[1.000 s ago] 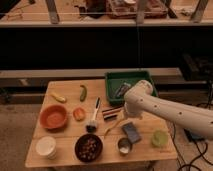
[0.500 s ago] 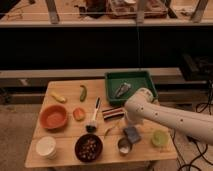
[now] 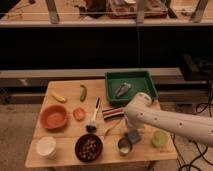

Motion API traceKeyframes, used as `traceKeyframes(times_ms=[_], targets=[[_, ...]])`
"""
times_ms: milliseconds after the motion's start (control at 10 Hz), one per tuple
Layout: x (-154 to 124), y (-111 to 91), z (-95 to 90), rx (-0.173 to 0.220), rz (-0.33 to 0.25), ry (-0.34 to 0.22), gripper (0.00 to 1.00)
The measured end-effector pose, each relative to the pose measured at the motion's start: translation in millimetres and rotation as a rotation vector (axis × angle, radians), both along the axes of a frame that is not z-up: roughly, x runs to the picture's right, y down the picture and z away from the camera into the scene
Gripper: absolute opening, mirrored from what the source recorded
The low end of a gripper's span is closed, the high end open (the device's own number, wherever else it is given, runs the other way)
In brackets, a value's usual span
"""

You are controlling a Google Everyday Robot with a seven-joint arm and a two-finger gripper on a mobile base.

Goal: Place sponge in metal cup

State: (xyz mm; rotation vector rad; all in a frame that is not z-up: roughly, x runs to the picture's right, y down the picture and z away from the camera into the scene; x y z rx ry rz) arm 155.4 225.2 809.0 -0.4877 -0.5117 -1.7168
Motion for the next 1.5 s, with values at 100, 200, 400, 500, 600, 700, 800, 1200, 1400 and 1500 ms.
traceKeyframes(times_ms=[100, 200, 400, 500, 600, 700, 800, 1200, 1400, 1500], targets=[[1, 5, 2.3, -0.006, 0.0, 0.002, 0.55], [1, 7, 3.6, -0.009, 0.003, 0.001, 0.45], [2, 5, 1.9, -0.002, 0.014, -0.001, 0.24], [1, 0, -3.5, 0.008, 0.023, -0.005, 0.14], [1, -6, -10.0, 0.02, 0.026, -0.005, 0.06], [2, -19, -22.7, 0.043, 0.034, -0.004, 0.0], [4, -33, -35.0, 0.066, 0.036, -0.003, 0.0], [6, -89, -99.0, 0.113, 0.024, -0.056, 0.0], [-4, -102, -120.3, 0.119, 0.001, -0.108, 0.0], [-10, -101, -125.7, 0.105, -0.013, -0.137, 0.0]])
